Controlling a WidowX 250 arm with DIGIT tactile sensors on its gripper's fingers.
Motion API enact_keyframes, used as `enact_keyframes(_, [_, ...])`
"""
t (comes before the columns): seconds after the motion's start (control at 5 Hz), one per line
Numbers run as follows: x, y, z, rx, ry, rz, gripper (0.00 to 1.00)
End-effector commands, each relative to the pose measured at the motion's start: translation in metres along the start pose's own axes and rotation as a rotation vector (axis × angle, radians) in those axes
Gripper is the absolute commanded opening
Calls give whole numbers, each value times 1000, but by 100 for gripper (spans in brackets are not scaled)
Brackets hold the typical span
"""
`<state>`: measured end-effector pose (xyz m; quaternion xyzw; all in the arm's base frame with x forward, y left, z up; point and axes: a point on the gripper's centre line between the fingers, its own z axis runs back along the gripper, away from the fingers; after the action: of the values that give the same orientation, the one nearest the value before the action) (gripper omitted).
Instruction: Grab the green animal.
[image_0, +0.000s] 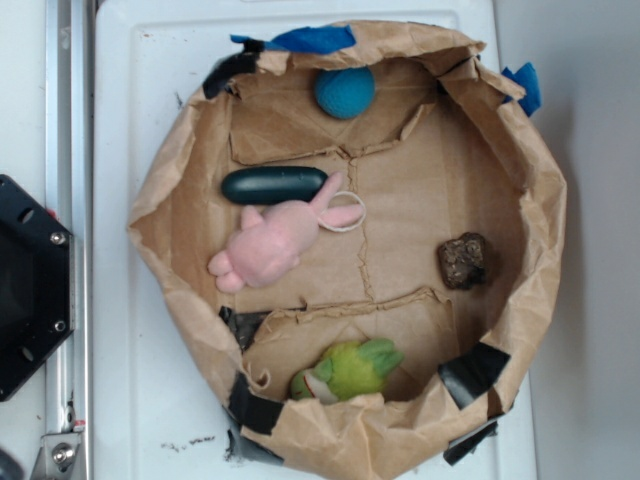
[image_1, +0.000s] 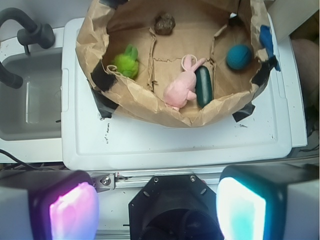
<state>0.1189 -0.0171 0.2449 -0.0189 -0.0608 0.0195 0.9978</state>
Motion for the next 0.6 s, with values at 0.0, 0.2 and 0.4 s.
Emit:
enact_keyframes(0.0, [0, 0, 0, 0, 0, 0, 100])
enact_keyframes(0.2, [34, 1, 0, 28, -37, 39, 100])
enact_keyframes(0.4, [64, 5, -6, 33, -45, 89, 100])
